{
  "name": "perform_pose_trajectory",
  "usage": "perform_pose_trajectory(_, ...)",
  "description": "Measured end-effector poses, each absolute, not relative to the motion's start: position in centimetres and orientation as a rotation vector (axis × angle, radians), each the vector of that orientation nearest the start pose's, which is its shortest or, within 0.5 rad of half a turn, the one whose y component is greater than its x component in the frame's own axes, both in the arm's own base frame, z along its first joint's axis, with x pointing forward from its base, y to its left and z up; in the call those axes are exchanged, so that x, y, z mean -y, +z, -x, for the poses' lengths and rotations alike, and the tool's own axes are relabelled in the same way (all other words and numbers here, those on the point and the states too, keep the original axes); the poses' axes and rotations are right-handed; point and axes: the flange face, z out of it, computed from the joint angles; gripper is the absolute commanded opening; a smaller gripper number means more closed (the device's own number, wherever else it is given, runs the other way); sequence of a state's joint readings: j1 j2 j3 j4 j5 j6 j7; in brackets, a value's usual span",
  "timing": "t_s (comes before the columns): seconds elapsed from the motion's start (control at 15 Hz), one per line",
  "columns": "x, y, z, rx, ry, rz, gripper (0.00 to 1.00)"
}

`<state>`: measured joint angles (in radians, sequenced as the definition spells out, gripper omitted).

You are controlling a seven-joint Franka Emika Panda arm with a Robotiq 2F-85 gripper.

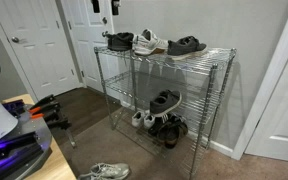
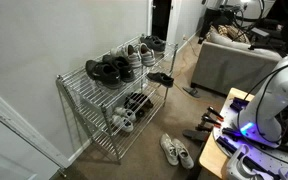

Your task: Put the shoe on the second shelf onto the top shelf

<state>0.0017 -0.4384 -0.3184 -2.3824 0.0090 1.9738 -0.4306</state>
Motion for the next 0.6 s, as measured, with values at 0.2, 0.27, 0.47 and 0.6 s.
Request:
perform_pose_trajectory(0.2,13.81,47.72,-39.95,0.208,-0.089,3.004,1.00)
perform_pose_trajectory(0.27,13.81,47.72,-39.95,0.207,-0.089,3.004,1.00)
perform_pose_trajectory(0.47,13.80,47.73,-39.95,0.207,-0.089,3.005,1.00)
perform_pose_trajectory(0.6,13.87,47.35,-40.10,0.203,-0.078,3.006,1.00)
